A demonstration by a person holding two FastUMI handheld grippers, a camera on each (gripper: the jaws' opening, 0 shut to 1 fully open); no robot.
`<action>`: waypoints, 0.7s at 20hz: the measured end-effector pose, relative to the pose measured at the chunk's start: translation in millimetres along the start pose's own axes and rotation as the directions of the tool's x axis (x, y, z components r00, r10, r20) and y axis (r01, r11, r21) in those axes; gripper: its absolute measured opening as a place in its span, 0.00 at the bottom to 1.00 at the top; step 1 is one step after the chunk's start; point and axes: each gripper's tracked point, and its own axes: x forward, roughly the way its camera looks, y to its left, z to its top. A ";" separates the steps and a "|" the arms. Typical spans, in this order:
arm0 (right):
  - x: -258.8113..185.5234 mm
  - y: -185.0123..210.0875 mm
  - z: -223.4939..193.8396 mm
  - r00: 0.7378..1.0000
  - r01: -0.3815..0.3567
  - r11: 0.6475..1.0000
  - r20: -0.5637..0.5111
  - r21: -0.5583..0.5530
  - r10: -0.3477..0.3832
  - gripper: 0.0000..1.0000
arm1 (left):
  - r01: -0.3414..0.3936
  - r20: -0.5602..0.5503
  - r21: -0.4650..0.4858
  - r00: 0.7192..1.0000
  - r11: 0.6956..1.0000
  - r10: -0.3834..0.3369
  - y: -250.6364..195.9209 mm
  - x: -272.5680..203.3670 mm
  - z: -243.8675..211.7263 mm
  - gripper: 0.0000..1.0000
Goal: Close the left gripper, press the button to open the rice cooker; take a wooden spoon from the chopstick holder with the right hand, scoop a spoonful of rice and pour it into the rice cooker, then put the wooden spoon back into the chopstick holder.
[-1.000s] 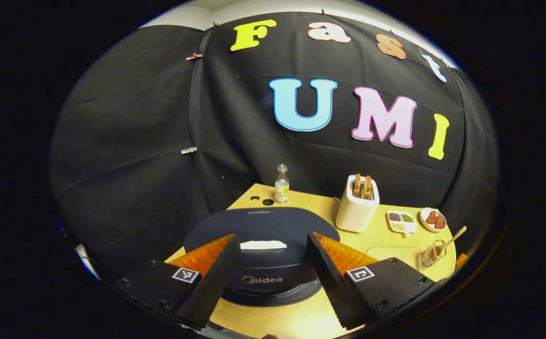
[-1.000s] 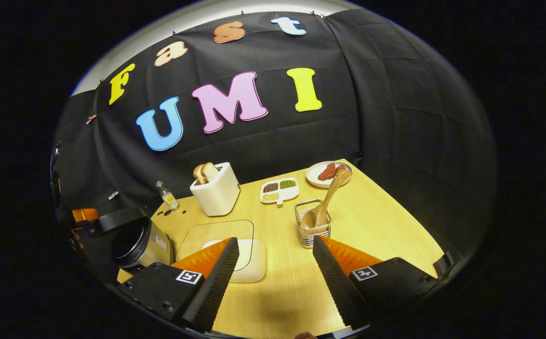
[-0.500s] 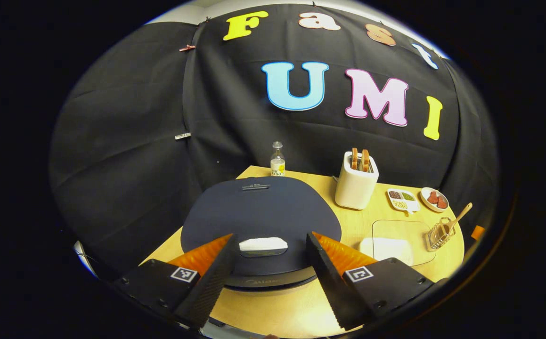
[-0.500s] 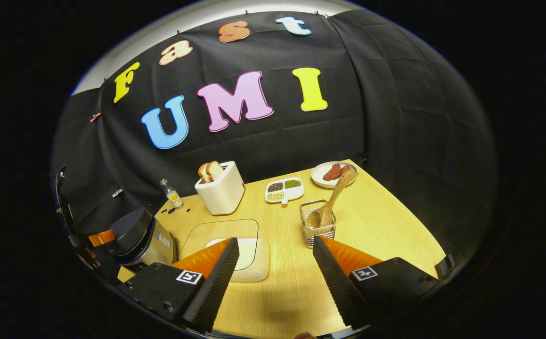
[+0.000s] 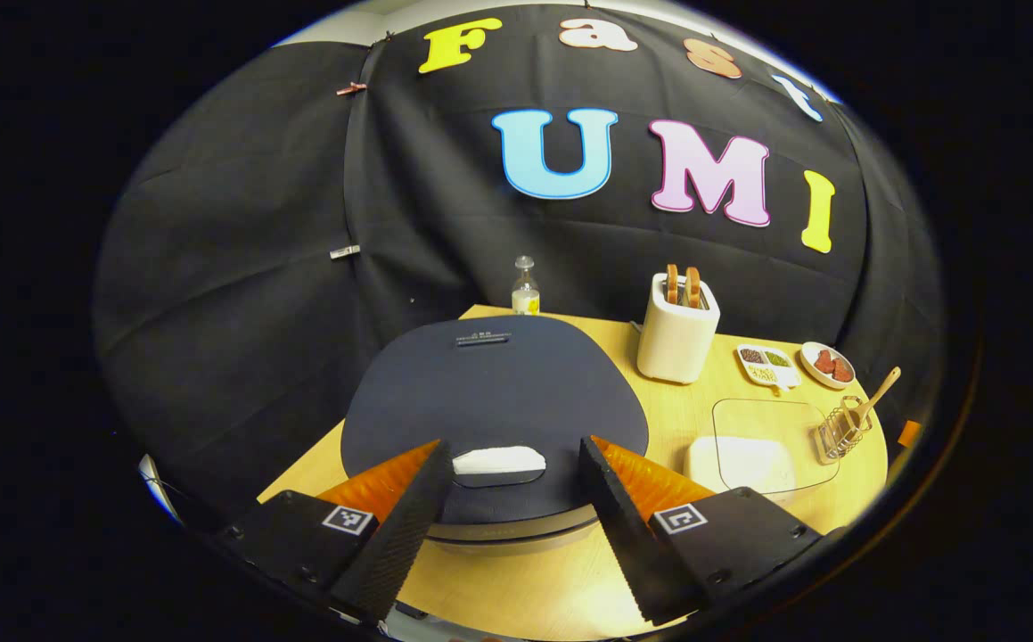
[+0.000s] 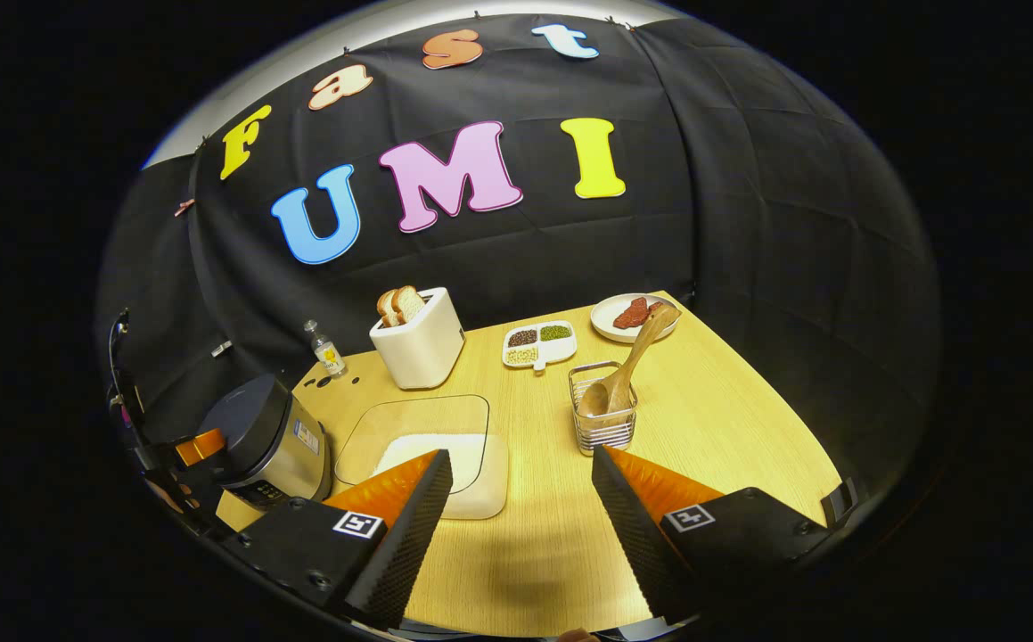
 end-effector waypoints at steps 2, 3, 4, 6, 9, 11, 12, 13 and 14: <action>-0.8 2.8 1.6 1.000 -0.004 1.000 0.006 0.001 0.004 0.98 | -0.013 0.011 0.003 1.000 1.000 0.013 -0.9 1.1 -0.4 0.99; 0.2 3.0 3.0 1.000 -0.004 1.000 0.011 -0.004 0.004 0.99 | -0.014 0.022 0.007 1.000 1.000 0.014 -1.2 0.5 3.1 0.99; -1.1 2.8 6.0 1.000 -0.001 1.000 0.018 -0.009 0.002 0.99 | -0.002 0.025 0.006 1.000 1.000 0.002 -2.5 -2.2 2.7 0.99; -3.7 3.9 18.5 0.999 0.000 1.000 0.053 -0.017 0.001 0.98 | 0.030 0.057 0.002 0.998 1.000 -0.030 -6.1 -10.8 12.3 0.99; -9.7 6.1 45.8 0.992 0.012 0.999 0.125 -0.046 -0.006 0.98 | 0.104 0.186 0.002 0.977 0.995 -0.103 -26.4 -43.4 58.3 0.95; -15.0 5.4 70.0 0.983 0.027 0.997 0.182 -0.075 -0.012 0.98 | 0.133 0.274 -0.001 0.953 0.991 -0.127 -39.1 -69.0 92.8 0.95; -18.5 4.7 83.1 0.977 0.036 0.995 0.212 -0.092 -0.015 0.98 | 0.153 0.314 -0.009 0.939 0.988 -0.143 -47.6 -79.9 107.5 0.95; -24.4 6.4 95.4 0.970 0.042 0.993 0.243 -0.107 -0.014 0.98 | 0.174 0.352 -0.016 0.923 0.985 -0.157 -56.8 -93.1 121.8 0.95; -30.2 6.7 107.4 0.962 0.049 0.991 0.274 -0.127 -0.012 0.98 | 0.191 0.387 -0.011 0.906 0.982 -0.172 -64.3 -102.2 131.7 0.95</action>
